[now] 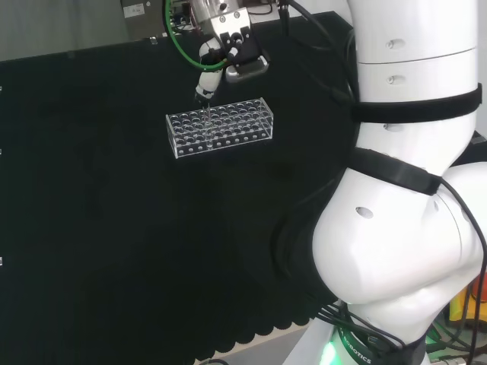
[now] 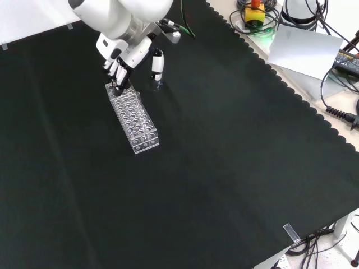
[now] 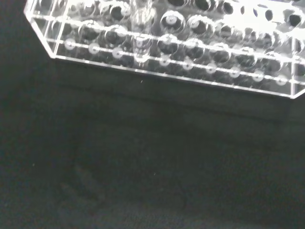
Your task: Pick up the test tube.
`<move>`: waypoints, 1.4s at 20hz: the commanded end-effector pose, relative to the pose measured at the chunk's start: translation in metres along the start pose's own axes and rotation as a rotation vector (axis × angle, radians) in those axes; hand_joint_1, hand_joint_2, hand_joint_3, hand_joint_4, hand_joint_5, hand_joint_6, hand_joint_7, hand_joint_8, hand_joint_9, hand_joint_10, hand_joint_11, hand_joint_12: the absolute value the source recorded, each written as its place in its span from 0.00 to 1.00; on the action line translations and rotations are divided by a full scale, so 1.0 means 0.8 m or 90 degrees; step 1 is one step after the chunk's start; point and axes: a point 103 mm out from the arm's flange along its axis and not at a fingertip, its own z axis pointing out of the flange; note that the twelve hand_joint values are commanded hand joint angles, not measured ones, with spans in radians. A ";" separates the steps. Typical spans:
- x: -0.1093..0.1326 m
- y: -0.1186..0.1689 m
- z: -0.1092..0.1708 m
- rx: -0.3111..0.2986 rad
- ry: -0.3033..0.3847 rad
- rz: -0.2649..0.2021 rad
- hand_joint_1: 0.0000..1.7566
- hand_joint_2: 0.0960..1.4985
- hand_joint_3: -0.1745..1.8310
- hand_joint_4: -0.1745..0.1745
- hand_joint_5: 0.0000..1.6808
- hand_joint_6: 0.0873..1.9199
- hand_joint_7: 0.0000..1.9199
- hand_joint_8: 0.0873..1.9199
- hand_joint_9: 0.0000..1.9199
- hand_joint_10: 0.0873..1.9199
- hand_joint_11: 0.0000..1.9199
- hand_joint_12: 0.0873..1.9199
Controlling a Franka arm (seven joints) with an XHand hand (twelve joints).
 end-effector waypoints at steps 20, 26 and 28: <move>0.011 0.026 0.026 0.015 -0.003 0.000 0.42 0.59 0.15 0.10 0.26 0.00 0.38 0.47 0.24 0.41 0.00 0.72; 0.010 0.043 0.021 0.010 0.001 0.013 0.45 0.58 0.17 0.07 0.29 0.00 0.45 0.47 0.30 0.40 0.00 0.75; 0.011 0.045 0.021 0.008 0.016 0.015 0.46 0.57 0.18 0.05 0.30 0.01 0.48 0.48 0.33 0.39 0.00 0.76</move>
